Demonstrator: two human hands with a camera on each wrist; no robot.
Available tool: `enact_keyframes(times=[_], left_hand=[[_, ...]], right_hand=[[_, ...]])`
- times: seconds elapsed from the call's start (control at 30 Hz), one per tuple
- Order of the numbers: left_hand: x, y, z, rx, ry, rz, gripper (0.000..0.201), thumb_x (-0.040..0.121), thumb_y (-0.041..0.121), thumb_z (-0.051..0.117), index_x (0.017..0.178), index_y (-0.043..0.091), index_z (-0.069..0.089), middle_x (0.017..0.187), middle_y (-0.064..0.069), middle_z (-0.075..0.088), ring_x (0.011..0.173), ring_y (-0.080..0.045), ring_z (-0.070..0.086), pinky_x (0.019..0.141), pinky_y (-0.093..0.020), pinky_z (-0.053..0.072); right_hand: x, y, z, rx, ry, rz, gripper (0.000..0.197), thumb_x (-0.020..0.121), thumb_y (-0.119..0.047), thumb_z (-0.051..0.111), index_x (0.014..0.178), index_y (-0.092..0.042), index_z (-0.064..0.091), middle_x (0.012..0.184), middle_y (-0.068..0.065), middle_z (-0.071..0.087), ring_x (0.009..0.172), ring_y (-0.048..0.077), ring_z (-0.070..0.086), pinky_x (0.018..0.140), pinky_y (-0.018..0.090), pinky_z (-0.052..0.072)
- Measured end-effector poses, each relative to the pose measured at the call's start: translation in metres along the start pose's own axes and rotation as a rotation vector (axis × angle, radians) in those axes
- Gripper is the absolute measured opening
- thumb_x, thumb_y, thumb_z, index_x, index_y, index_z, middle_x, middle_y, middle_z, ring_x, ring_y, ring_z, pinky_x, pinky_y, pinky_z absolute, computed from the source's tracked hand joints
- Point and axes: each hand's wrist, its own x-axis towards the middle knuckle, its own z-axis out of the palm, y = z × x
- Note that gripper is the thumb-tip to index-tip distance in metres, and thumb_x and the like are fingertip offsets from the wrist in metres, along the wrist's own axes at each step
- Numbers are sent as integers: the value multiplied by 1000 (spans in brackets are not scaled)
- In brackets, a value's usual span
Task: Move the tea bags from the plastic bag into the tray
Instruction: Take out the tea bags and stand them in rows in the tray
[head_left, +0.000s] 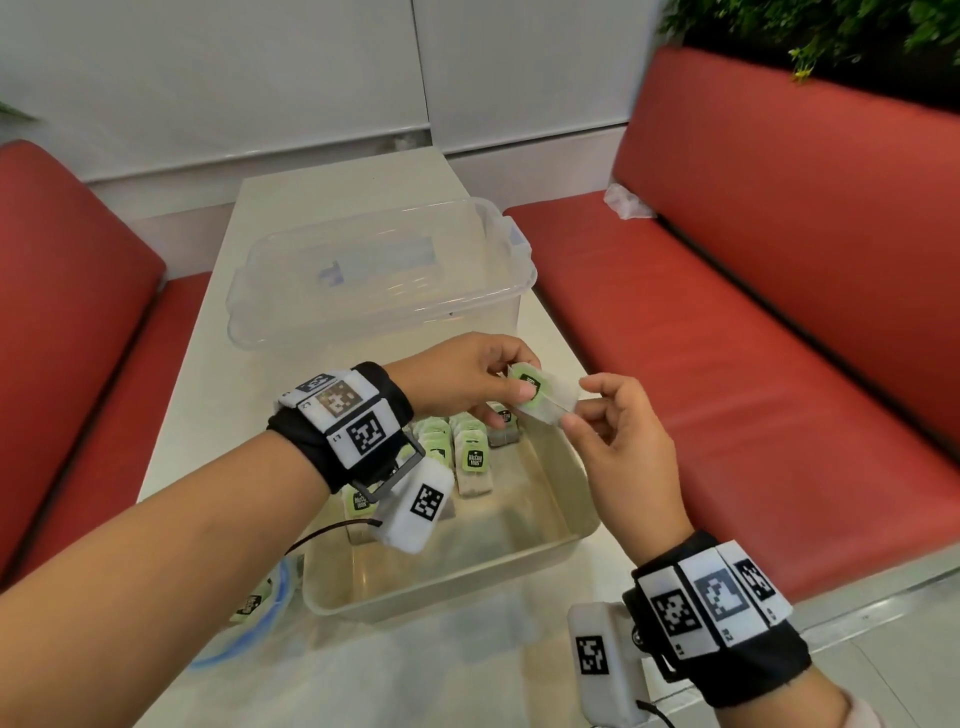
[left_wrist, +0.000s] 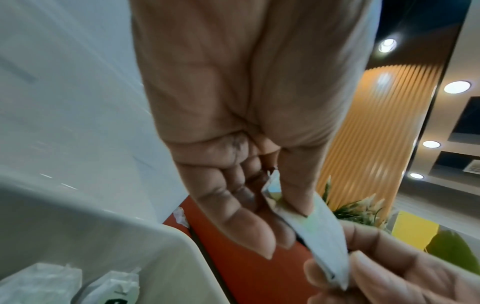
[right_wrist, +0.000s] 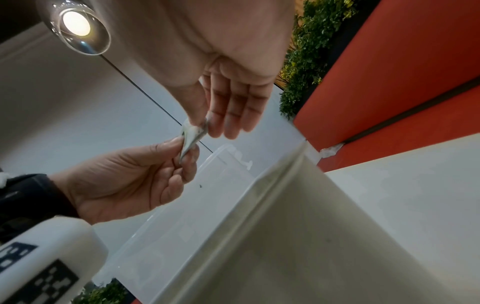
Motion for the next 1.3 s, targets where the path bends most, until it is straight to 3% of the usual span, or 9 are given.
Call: enact_keyframes(times=[0.07, 0.17, 0.23, 0.37, 0.57, 0.77, 1.13, 1.3], left_hand=[[6, -4, -2, 167, 23, -42, 8, 90, 9, 58, 95, 16, 60, 85, 0, 61, 74, -9, 63, 63, -20, 56], [20, -12, -1, 609, 75, -83, 18, 86, 18, 65, 104, 16, 65, 83, -1, 58, 80, -19, 63, 63, -23, 51], [30, -17, 3, 801, 116, -94, 24, 80, 22, 71, 102, 17, 65, 83, 4, 55, 85, -18, 58, 65, -23, 42], [49, -27, 12, 959, 105, -189, 23, 75, 23, 75, 95, 20, 64, 97, 2, 66, 90, -20, 61, 73, -30, 47], [64, -34, 21, 1082, 34, -267, 19, 78, 22, 72, 95, 18, 67, 90, 0, 63, 85, -22, 61, 65, -29, 43], [68, -40, 27, 1164, 10, -287, 24, 80, 21, 70, 103, 13, 65, 101, -8, 63, 90, -28, 63, 65, -31, 44], [67, -45, 28, 1224, 116, -214, 27, 82, 22, 66, 107, 14, 59, 105, -8, 62, 94, -29, 61, 67, -33, 44], [48, -38, 11, 1116, 314, -159, 25, 85, 17, 62, 109, 20, 58, 105, -6, 64, 95, -29, 60, 70, -33, 42]], right_hand=[[-2, 8, 1, -136, -39, -5, 29, 83, -20, 68, 107, -26, 52, 99, -9, 63, 97, 13, 57, 87, 31, 46], [-5, 19, 3, -337, -86, 4, 38, 84, -26, 66, 119, -18, 54, 118, -4, 57, 116, 17, 46, 95, 26, 35], [-6, 21, 4, -391, -93, 18, 41, 84, -27, 65, 122, -18, 52, 123, -3, 54, 120, 19, 42, 98, 26, 32], [-9, 27, 7, -452, -132, 46, 47, 85, -26, 64, 127, -18, 46, 128, -2, 49, 122, 19, 38, 101, 32, 33], [-12, 31, 11, -516, -213, 47, 50, 86, -25, 62, 132, -18, 42, 131, -4, 47, 123, 18, 38, 103, 34, 34], [-13, 34, 15, -530, -246, 56, 53, 87, -28, 61, 134, -21, 39, 133, -7, 46, 123, 17, 37, 103, 34, 34], [-13, 33, 16, -524, -268, 47, 54, 87, -30, 60, 135, -21, 37, 135, -8, 44, 125, 16, 37, 103, 31, 32], [-12, 32, 15, -523, -244, 24, 52, 85, -27, 63, 131, -20, 41, 132, -4, 44, 124, 18, 38, 101, 33, 34]])
